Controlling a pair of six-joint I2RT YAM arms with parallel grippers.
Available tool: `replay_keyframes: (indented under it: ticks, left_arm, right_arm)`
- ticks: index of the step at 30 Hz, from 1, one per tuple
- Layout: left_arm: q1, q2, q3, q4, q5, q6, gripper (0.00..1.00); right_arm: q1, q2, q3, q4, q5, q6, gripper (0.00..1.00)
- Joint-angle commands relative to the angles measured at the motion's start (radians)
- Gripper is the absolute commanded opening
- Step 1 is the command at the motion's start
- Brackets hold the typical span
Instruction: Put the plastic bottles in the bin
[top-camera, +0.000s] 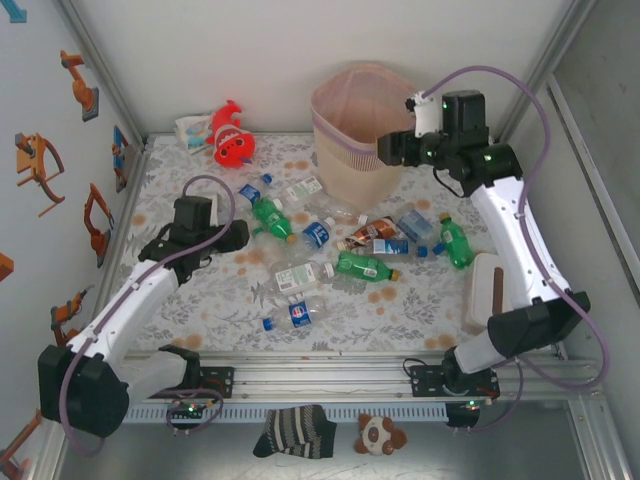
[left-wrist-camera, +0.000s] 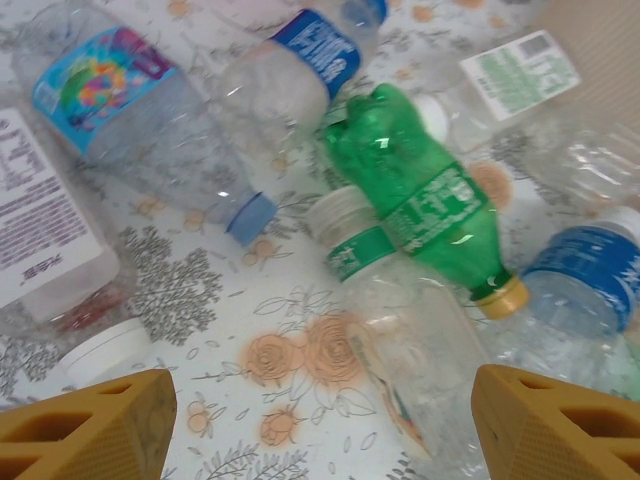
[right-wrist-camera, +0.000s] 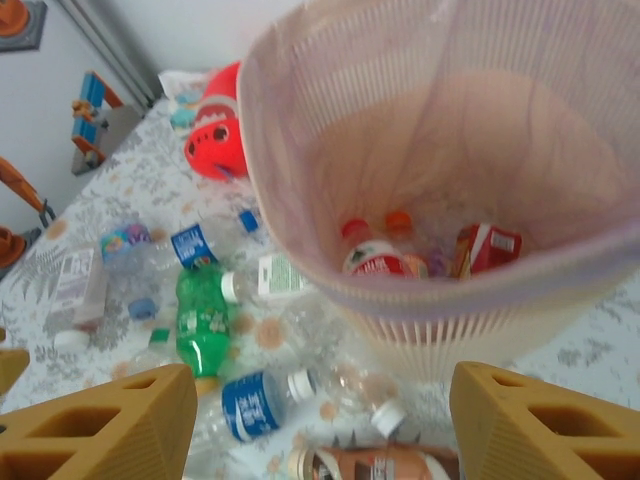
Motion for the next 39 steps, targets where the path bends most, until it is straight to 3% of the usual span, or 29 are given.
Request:
replay_keyframes:
  ticks: [1, 7, 14, 20, 39]
  left_arm:
    - [0.028, 0.045, 0.047, -0.042, -0.047, -0.060, 0.78]
    - [0.090, 0.130, 0.087, -0.073, -0.068, -0.102, 0.85]
    - [0.190, 0.253, 0.155, -0.143, -0.089, -0.137, 0.86]
    - [0.296, 0.367, 0.194, -0.150, -0.023, -0.165, 0.84]
    - [0.362, 0.611, 0.275, -0.097, 0.050, -0.176, 0.82]
  right_arm:
    - [-0.005, -0.074, -0.095, 0.000, 0.054, 0.033, 0.66]
    - [-0.006, -0.182, -0.254, -0.005, 0.088, 0.050, 0.65]
    - [-0.005, -0.245, -0.345, -0.010, 0.098, 0.072, 0.65]
    - [-0.004, -0.263, -0.368, -0.019, 0.105, 0.073, 0.64]
    - [-0.006, -0.303, -0.380, -0.044, 0.120, 0.090, 0.64]
